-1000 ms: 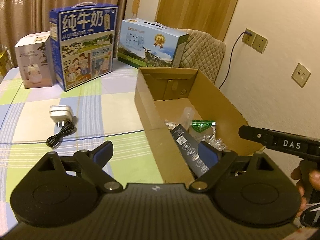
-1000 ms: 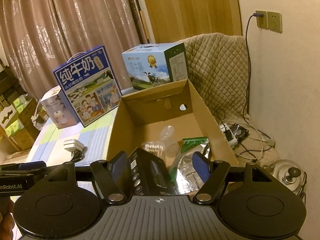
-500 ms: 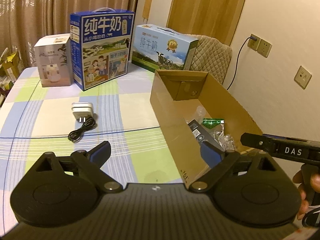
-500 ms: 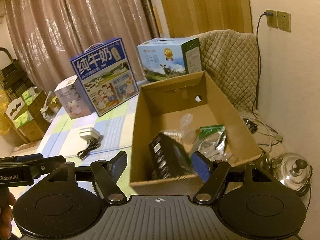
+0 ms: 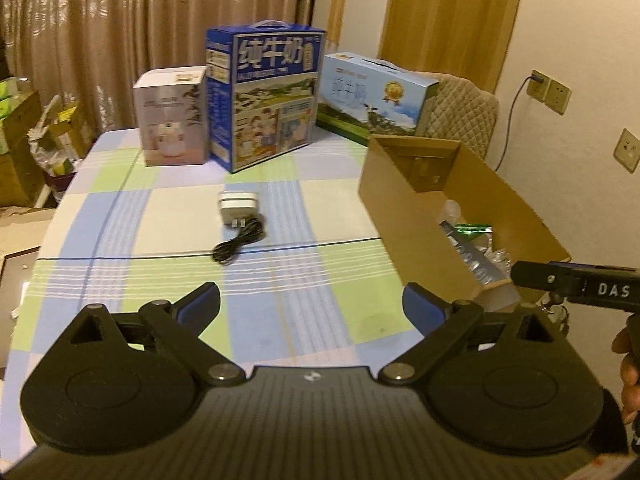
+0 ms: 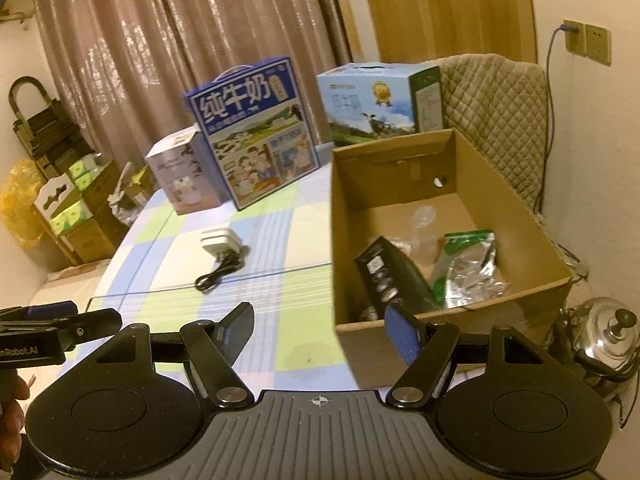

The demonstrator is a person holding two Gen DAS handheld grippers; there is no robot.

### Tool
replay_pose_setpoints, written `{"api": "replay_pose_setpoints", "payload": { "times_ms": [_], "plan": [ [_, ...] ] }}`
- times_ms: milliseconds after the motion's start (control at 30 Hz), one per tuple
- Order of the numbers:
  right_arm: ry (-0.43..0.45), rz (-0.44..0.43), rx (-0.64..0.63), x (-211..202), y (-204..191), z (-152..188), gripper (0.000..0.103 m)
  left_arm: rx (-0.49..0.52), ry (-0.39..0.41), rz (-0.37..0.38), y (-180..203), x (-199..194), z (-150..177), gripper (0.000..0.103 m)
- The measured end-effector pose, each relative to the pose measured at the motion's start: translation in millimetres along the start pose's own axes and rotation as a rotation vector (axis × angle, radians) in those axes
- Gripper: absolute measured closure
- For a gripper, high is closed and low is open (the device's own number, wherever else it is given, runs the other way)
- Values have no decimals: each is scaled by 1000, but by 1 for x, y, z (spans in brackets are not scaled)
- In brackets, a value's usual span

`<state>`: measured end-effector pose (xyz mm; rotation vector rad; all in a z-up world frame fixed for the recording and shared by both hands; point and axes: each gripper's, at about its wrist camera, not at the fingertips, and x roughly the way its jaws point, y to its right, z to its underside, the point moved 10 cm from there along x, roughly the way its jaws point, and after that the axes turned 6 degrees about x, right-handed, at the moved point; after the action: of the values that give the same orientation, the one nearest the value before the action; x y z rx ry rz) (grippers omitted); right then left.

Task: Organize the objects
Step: 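Withdraw both open tools from the cardboard box back over the table, then grasp the black cable with left tool while right tool approaches the white charger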

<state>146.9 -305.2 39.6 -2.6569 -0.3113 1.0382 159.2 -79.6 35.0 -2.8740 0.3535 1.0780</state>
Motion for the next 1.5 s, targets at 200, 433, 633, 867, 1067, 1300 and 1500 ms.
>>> {"api": "replay_pose_setpoints", "payload": {
  "times_ms": [200, 433, 633, 867, 1067, 1300, 1500],
  "plan": [
    [5, -24, -30, -10, -25, 5, 33, -9, 3, -25, -19, -19, 10, 7],
    [14, -50, -68, -19, -54, 11, 34, -26, 12, -44, -37, -41, 20, 7],
    [16, -69, -98, -24, -71, 17, 34, -30, 21, -60, -49, -55, 26, 7],
    [12, -85, -109, -17, -80, 17, 34, -44, 17, -88, -66, -52, 28, 6],
    [10, -110, -86, 5, -79, 14, 34, -37, 19, -100, -84, -30, 22, 6],
    [-9, -128, -82, 57, -83, 12, 34, -22, 11, -112, -108, 20, 18, 5],
    [-34, -130, -79, 112, -85, 9, 34, 23, -52, -100, -121, 80, 18, 5]
  ]
}}
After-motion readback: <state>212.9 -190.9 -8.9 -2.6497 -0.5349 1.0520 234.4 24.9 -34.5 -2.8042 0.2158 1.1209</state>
